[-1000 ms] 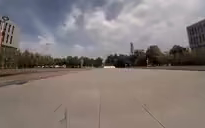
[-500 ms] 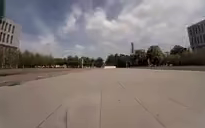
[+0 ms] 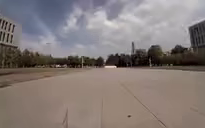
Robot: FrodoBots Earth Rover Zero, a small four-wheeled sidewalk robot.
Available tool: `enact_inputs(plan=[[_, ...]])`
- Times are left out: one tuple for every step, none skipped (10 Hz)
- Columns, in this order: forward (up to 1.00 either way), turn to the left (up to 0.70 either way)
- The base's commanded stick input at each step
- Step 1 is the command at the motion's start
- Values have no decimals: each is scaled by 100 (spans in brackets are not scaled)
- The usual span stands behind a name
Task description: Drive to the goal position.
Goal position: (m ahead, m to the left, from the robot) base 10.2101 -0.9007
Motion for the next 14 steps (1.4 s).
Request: enact_inputs(plan=[[100, 0], [100, 0], [100, 0], [100, 0], [100, 0], [100, 0], [100, 0], [100, 0], [100, 0], [100, 0], [100, 0], [100, 0], [100, 0], [100, 0]])
